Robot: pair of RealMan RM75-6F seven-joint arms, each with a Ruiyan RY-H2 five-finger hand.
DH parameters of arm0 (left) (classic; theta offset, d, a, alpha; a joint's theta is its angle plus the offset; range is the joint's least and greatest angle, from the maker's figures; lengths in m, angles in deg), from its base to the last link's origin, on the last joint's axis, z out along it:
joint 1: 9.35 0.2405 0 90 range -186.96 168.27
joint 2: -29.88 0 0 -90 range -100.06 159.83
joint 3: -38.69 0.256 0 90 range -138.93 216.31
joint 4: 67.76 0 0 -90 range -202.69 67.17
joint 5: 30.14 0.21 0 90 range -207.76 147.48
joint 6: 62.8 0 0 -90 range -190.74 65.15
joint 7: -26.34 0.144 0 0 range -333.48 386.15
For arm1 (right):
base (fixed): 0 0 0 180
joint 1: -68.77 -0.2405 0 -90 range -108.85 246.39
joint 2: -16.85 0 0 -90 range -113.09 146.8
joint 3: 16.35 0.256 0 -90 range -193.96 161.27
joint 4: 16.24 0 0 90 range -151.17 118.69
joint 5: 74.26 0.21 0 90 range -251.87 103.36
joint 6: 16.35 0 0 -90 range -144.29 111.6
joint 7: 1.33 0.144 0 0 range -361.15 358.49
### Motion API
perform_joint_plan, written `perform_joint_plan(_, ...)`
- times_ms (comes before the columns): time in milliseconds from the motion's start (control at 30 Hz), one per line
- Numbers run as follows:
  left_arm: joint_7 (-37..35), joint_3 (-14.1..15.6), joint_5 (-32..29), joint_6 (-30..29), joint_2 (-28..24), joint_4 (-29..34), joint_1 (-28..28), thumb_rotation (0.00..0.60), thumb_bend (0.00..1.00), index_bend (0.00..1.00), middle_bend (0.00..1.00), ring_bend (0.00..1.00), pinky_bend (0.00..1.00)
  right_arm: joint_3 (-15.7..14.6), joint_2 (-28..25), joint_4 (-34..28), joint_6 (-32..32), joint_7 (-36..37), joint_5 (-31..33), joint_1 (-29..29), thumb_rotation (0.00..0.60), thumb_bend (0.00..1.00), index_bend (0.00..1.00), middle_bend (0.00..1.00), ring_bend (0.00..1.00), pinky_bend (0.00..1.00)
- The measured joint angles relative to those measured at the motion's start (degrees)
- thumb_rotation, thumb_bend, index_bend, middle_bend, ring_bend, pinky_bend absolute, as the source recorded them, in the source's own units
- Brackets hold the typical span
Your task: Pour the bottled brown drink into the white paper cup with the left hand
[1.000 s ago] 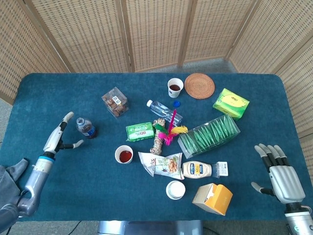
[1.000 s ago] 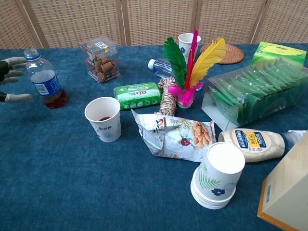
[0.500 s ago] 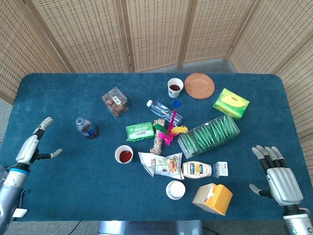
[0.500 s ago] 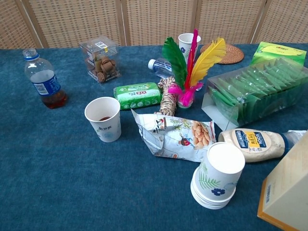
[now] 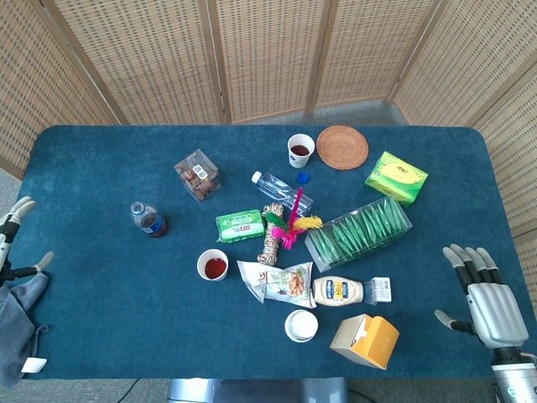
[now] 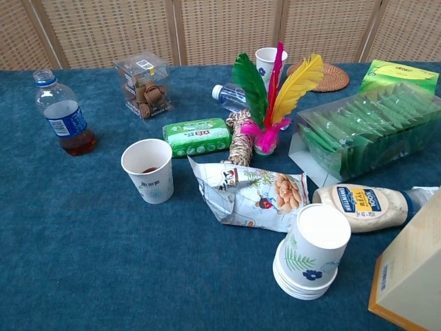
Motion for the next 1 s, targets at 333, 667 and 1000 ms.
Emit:
perform_joint_plan(333,11.12,-0.26,-1.45,-2.50,-1.26,1.58,2.47,0.600,0.42,0.00,0.00,0.00,0.00,1.47,0.69,0.78,-1.00,-0.73,2.17,0.12,0.600,0.00,0.00,0.00,0.00,0.00)
perform_joint_plan(667,15.84,-0.57,-0.22,-4.95,-2.19,4.48,3.54,0.600,0.47,0.00,0.00,0.00,0.00,3.01,0.72,1.98,-2.99,1.50,3.46,0.75,0.600,0.00,0.00,0.00,0.00,0.00)
perform_joint_plan(1000,22.11,-0.98,0.78,-7.35,-3.01,7.24,4.45,0.600,0.47,0.00,0.00,0.00,0.00,3.57,0.77,2.17,-1.64,1.35,5.04,0.25,0.600,0.00,0.00,0.00,0.00,0.00)
